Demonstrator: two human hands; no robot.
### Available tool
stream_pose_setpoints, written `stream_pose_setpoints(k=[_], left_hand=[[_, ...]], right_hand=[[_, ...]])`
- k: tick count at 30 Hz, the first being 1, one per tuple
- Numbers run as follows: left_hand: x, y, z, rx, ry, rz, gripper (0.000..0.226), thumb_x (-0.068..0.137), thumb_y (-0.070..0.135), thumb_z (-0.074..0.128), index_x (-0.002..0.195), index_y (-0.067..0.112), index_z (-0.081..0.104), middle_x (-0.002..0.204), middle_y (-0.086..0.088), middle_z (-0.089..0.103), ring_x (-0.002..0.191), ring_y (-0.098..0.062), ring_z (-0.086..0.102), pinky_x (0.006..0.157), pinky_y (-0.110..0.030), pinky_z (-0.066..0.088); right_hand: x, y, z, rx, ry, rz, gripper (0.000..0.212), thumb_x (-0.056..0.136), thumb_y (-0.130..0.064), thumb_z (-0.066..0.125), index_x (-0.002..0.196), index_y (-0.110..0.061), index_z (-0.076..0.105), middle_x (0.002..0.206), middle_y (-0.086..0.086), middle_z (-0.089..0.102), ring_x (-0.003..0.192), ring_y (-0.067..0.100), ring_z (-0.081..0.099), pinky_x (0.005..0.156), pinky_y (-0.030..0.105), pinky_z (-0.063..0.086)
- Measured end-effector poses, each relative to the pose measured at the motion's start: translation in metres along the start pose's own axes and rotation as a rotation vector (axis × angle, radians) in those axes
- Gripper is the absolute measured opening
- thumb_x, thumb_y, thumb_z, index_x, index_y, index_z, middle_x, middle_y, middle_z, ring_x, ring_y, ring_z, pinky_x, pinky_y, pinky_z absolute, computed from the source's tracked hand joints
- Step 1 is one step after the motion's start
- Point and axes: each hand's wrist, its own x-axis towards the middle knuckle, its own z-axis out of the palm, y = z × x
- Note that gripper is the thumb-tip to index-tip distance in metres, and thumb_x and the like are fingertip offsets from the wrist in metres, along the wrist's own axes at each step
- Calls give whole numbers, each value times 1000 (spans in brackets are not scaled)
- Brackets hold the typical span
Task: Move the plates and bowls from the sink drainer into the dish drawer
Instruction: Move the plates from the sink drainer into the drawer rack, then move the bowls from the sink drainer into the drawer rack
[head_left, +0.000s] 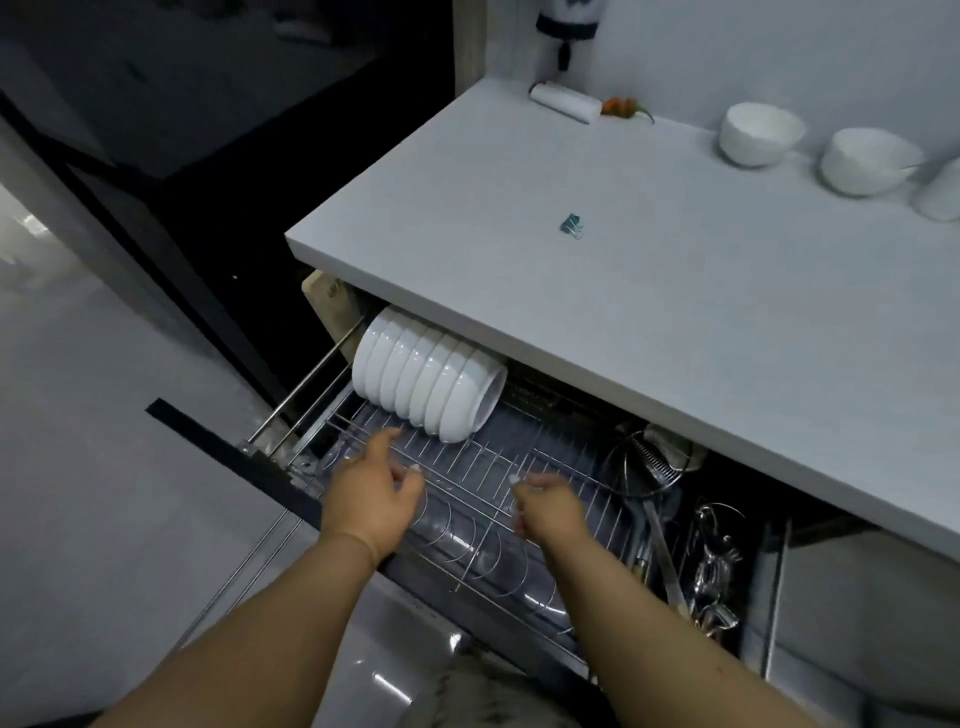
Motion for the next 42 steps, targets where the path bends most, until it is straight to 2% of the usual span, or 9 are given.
stream_pose_setpoints(k=[2,5,10,16,23,27,32,38,42], left_hand=[[-19,12,2,-22,-14,6,49,92,29,54,138,20,40,82,17,57,86,-17,60,82,-39,53],[-48,30,6,-28,-67,38,50,92,30,52,139,22,37,80,13,59,80,-15,62,80,-37,53],[-84,67,14,-57,-106,123,49,93,27,52,140,23,37,75,10,60,77,-10,60,79,-35,51],[-113,128,33,-58,-177,245,51,93,26,51,141,21,36,77,8,62,79,-12,60,80,-34,50],[-146,219,76,-2,-286,465,57,91,26,54,144,24,33,80,10,63,79,-10,60,73,-28,46],[-170,278,107,0,-367,615,59,90,27,54,144,22,33,76,10,63,79,-9,60,78,-29,49],[-214,357,164,-16,-450,753,56,92,25,52,144,24,33,76,11,62,76,-8,60,72,-29,48],[-296,443,247,-18,-628,902,54,92,24,51,143,26,33,71,11,59,74,-11,59,74,-32,51],[-354,496,295,-17,-735,1029,55,91,23,52,143,23,34,69,9,60,75,-10,61,79,-34,53]], right_hand=[[-17,1,-13,43,4,-25,20,91,-21,62,104,-8,54,68,3,49,49,15,48,40,19,39],[-46,-2,-32,76,9,-84,16,93,-23,60,84,-13,51,70,5,50,51,16,50,48,24,44],[-94,1,-71,149,32,-131,18,93,-26,58,97,-9,55,71,2,50,50,15,51,47,25,43],[-149,2,-149,240,163,-197,15,96,-21,54,87,-9,53,70,5,52,53,15,51,51,25,46],[-188,12,-245,403,311,-251,26,97,-19,53,72,-12,48,64,4,49,50,15,46,46,23,41],[-208,28,-311,492,445,-296,22,96,-14,52,75,-11,50,66,6,51,51,15,48,45,22,42],[-241,62,-421,572,662,-309,21,95,-16,54,75,-10,53,67,7,54,53,17,51,50,25,45],[-297,127,-550,569,998,-304,21,93,-20,55,73,-12,56,70,5,61,64,21,59,73,41,54],[-340,175,-632,621,1250,-257,18,91,-23,56,74,-17,59,75,4,63,69,22,60,78,45,55]])
